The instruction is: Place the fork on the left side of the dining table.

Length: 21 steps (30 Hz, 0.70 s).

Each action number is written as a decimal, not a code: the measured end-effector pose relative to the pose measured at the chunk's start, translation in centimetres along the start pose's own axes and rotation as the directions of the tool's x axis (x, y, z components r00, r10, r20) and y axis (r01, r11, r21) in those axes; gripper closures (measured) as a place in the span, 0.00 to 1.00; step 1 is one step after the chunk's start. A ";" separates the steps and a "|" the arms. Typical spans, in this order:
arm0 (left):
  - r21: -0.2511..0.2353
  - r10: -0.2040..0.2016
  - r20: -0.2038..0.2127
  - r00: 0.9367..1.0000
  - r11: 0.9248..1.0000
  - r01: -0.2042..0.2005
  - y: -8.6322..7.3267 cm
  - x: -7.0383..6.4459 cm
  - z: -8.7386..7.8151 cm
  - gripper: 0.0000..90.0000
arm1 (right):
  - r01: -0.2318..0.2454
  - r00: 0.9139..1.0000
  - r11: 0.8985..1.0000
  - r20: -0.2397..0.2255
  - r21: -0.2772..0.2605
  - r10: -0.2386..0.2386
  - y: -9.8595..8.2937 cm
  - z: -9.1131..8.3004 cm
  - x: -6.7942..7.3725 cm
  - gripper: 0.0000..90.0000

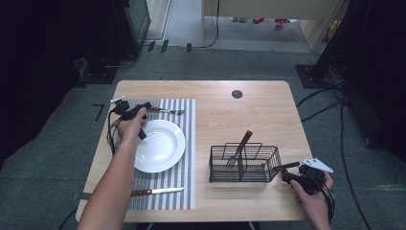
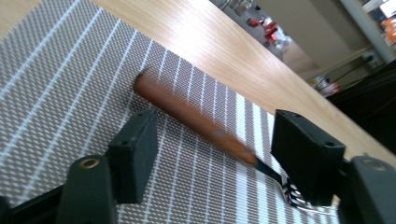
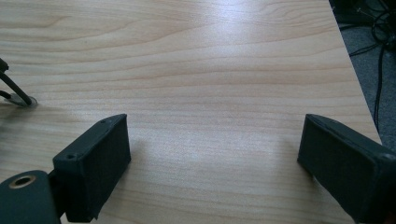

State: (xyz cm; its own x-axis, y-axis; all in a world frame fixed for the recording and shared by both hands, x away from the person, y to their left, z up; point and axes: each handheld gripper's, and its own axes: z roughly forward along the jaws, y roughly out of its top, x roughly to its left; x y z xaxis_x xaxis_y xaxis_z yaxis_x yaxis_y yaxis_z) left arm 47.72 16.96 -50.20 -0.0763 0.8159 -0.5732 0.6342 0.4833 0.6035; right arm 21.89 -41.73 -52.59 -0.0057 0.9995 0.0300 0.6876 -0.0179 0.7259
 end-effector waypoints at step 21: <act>0.228 0.294 -0.053 0.954 0.934 -0.275 4.1 -1.0 3.3 0.98 | 0.000 1.000 1.000 0.000 0.000 0.000 0.0 0.0 0.0 0.10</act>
State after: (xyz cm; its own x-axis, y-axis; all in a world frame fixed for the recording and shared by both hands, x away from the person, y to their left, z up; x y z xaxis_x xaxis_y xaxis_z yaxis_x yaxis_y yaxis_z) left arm 52.93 17.14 -48.95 0.0730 0.9375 -0.3404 0.7888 0.1546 0.5949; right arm 21.89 -41.73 -52.59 -0.0059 0.9995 0.0300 0.6874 -0.0177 0.7260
